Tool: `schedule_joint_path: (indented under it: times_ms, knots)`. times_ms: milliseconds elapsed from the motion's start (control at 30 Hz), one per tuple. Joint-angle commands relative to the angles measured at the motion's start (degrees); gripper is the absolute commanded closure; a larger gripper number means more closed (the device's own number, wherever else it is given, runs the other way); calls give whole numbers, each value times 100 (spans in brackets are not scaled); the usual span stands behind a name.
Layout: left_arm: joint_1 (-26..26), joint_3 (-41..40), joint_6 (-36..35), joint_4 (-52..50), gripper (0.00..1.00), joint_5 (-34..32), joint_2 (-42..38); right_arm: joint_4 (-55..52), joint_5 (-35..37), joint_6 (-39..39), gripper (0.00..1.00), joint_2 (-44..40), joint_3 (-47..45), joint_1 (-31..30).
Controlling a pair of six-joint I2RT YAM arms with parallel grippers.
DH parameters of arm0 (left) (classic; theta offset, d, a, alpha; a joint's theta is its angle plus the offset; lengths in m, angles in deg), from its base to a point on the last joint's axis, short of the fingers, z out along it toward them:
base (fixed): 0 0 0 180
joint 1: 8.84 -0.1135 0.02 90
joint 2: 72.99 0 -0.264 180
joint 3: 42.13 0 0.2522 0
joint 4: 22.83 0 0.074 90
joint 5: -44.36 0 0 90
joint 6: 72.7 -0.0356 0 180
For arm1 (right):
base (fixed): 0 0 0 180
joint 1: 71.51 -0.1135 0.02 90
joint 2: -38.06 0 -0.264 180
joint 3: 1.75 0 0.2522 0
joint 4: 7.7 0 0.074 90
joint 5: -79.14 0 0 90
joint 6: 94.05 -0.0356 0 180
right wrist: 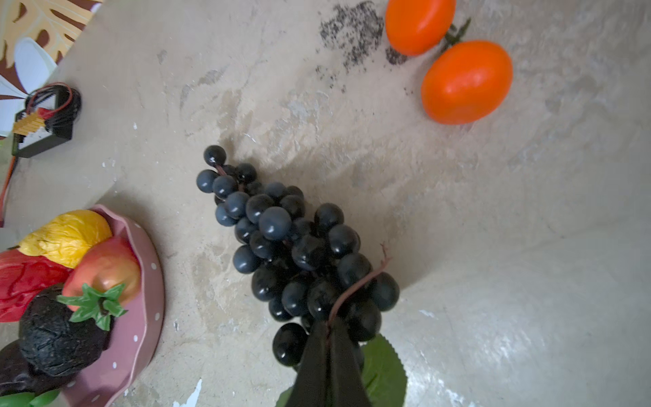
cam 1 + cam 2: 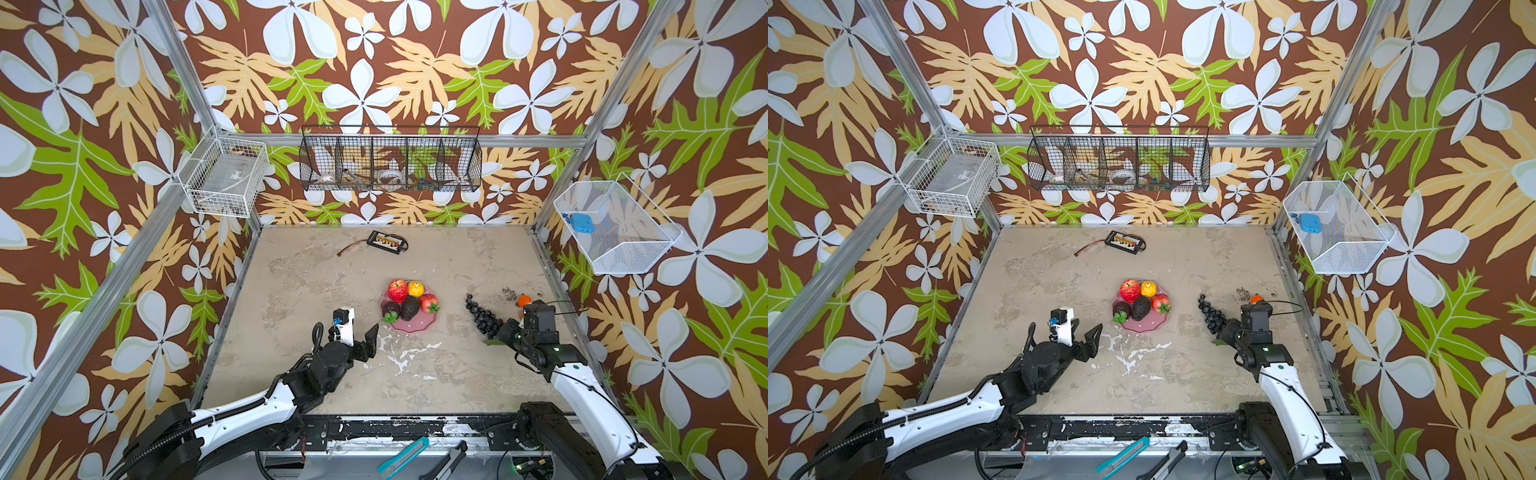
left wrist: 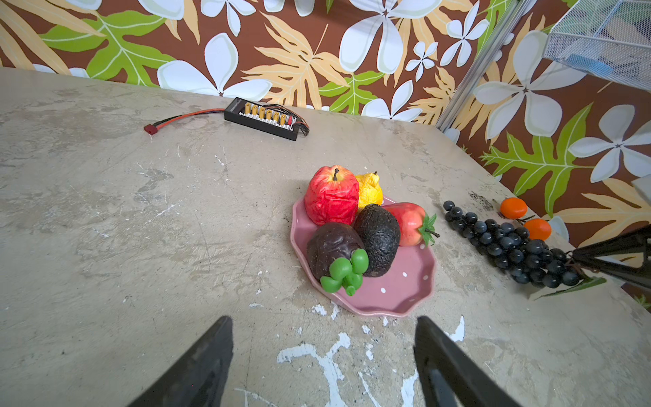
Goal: Arrange fruit in a fruit bowl
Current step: Pick up the fruits from the middle-right of the table.
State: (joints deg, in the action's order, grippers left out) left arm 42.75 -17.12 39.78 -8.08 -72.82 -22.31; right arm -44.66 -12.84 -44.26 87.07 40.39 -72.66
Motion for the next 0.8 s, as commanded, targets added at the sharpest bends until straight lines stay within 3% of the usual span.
schedule_joint_path:
  times_ms: [0,200,467,767]
  knots:
    - [-13,18,-46,155,19,-143,-7,-156,215,191,99,-58,167,-35]
    - [-9,18,-50,138,18,-177,-15,-232,413,476,100,43,587,-281]
    - [-9,21,-77,113,17,-277,-25,-399,857,771,100,345,1372,-1054]
    - [-9,0,-86,91,15,-410,-91,-481,289,1206,100,469,2108,-1241]
